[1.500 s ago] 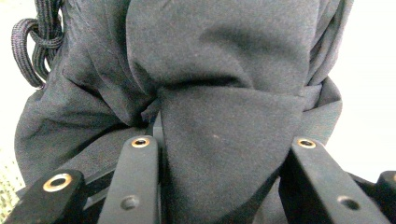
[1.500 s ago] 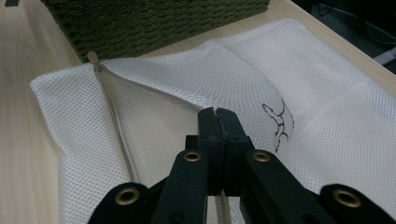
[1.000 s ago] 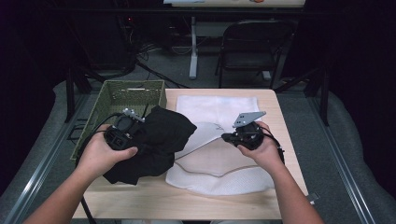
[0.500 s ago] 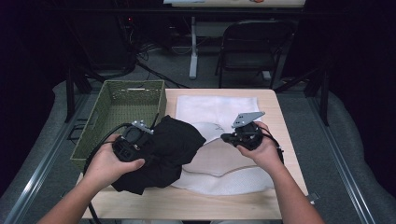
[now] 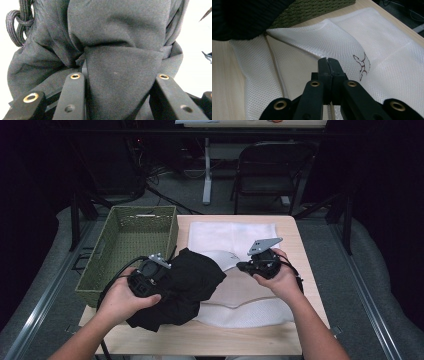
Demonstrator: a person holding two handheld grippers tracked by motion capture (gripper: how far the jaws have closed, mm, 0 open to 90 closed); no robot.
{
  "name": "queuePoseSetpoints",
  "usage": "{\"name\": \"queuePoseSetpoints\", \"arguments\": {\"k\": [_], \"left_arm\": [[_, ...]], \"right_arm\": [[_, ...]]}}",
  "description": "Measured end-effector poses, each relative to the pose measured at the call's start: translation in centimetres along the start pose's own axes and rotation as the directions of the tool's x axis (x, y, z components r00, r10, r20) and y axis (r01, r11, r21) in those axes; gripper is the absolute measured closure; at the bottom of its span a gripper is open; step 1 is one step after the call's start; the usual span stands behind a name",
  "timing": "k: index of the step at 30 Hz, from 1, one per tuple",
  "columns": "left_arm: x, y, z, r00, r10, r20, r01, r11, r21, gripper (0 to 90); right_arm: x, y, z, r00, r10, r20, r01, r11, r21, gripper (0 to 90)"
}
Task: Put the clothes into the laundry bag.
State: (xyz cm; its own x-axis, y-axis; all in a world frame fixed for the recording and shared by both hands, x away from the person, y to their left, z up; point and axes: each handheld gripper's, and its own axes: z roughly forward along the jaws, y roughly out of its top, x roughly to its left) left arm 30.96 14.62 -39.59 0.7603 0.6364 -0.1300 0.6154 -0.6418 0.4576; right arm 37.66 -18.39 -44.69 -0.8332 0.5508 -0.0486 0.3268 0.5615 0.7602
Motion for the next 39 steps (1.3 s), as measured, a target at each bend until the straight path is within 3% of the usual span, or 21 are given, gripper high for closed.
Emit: {"name": "queuePoseSetpoints", "arguments": {"k": [19,31,39], "left_arm": [[-2.8,0.3,2.1,0.9949,0.084,0.056,-0.084,0.9964,0.012,62.0],[-3.8,0.7,4.0,0.9906,0.103,0.09,-0.106,0.9942,0.022,62.0],[-4.7,1.2,5.1,0.9853,0.144,0.092,-0.148,0.9883,0.037,62.0]], "right_arm": [[-0.1,0.2,0.4,1.0,0.007,-0.005,-0.007,1.0,-0.009,89.9],[0.1,0.4,0.5,1.0,0.002,-0.008,-0.002,1.0,-0.009,90.0],[0.1,0.5,0.6,0.9999,-0.003,-0.011,0.003,1.0,-0.012,90.0]]}}
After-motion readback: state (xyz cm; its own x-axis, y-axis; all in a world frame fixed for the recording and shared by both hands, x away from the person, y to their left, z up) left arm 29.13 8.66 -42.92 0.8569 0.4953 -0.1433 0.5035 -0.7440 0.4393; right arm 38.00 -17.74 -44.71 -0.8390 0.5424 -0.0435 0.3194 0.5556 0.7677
